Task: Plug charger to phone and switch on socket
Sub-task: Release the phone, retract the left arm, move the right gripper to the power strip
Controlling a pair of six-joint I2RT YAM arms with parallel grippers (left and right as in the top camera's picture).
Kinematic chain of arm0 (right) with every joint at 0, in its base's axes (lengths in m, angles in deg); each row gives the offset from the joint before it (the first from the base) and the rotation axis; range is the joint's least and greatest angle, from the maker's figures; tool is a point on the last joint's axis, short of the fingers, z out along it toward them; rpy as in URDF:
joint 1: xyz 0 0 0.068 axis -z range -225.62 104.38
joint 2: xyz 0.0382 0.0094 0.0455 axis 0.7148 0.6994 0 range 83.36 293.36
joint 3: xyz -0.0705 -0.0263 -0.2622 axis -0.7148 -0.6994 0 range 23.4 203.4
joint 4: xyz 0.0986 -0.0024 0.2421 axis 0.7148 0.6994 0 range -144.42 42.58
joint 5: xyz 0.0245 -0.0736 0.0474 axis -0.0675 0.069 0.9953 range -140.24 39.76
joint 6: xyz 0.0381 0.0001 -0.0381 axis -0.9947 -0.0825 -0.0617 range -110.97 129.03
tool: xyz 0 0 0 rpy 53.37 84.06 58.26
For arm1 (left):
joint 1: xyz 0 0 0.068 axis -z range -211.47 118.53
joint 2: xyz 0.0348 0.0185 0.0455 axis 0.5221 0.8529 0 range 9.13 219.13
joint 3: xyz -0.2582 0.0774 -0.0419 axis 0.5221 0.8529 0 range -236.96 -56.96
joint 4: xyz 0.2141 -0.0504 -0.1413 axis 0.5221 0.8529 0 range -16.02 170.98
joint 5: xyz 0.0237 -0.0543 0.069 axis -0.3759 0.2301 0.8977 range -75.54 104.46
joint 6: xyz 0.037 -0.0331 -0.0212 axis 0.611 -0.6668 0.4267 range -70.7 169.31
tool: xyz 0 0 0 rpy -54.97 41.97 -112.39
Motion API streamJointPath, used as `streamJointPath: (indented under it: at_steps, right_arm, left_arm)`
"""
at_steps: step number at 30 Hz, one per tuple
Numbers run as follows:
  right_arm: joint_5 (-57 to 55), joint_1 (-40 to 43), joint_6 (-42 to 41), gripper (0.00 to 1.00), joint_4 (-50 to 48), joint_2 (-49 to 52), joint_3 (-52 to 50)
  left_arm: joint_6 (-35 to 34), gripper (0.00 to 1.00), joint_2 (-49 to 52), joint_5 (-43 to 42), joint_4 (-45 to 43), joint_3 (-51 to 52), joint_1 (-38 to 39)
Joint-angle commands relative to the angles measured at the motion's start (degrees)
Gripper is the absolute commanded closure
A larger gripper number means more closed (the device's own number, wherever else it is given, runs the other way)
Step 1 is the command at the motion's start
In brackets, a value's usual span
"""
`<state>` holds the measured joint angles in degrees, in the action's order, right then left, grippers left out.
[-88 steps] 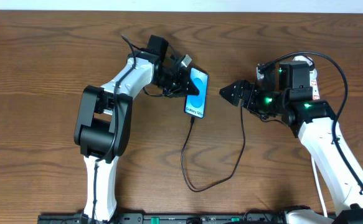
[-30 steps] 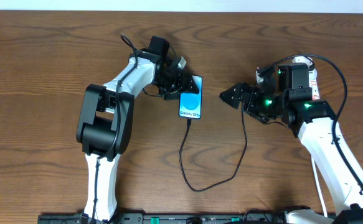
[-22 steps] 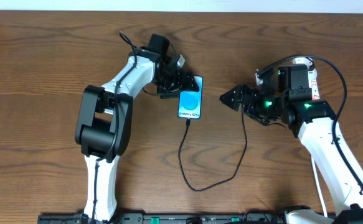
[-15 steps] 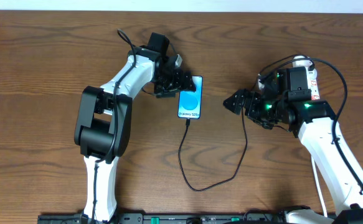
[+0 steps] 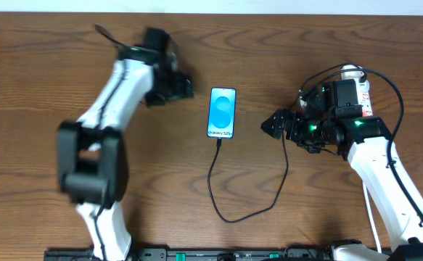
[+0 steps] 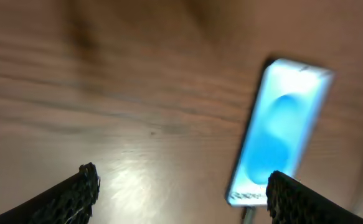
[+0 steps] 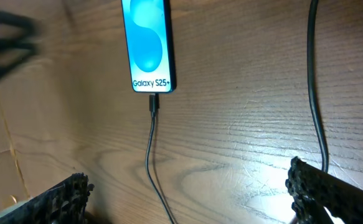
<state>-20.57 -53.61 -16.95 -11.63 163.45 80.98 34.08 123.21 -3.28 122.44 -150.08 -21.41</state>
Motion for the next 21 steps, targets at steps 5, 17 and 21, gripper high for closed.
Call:
streamJointPath:
  at_steps: [5, 17, 21]
  right_arm:
    - [-2.8, 0.1, 1.1, 0.01, 6.6, -0.2, 3.4]
    - [-38.1, 8.3, -6.1, 0.01, 34.3, 13.5, 40.3]
    - [-38.4, 16.0, -7.9, 0.01, 30.7, 17.5, 44.1]
  left_arm:
    - [-0.1, 0.11, -13.9, 5.4, 5.8, -0.5, -5.8]
    - [-0.1, 0.11, -13.7, 5.4, 6.3, -0.5, -6.3]
    - [-0.1, 0.11, -13.7, 5.4, 6.3, -0.5, -6.3]
